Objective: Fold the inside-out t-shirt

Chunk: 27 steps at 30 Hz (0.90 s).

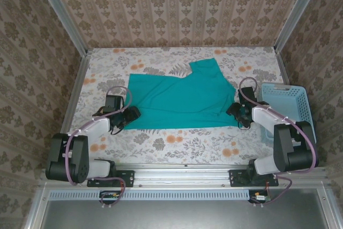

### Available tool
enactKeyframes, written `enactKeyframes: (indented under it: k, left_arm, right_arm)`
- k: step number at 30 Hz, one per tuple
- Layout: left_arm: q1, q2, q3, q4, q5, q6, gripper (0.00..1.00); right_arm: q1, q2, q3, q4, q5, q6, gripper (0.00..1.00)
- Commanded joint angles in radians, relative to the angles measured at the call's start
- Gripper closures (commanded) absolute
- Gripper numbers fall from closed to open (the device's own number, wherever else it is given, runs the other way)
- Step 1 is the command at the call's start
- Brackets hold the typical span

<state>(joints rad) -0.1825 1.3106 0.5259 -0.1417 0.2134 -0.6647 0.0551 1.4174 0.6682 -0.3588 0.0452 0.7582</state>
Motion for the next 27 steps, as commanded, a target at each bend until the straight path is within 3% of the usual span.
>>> enactKeyframes:
  k: [1, 5, 14, 27]
  left_arm:
    - [0.002, -0.023, -0.016, -0.081, -0.013, 0.017, 0.27]
    - [-0.038, -0.069, 0.013, -0.142, -0.041, 0.027, 0.25]
    - [-0.052, -0.126, 0.007, -0.168, -0.075, 0.022, 0.24]
    - [-0.054, -0.118, -0.018, -0.147, -0.079, 0.017, 0.23]
  right_arm:
    - [0.013, -0.071, 0.022, -0.094, 0.100, -0.055, 0.30]
    - [0.178, -0.200, 0.100, -0.231, 0.262, -0.122, 0.31]
    - [0.408, -0.104, 0.136, -0.182, 0.124, -0.076, 0.33]
    - [0.446, 0.169, 0.232, -0.047, 0.085, -0.065, 0.37]
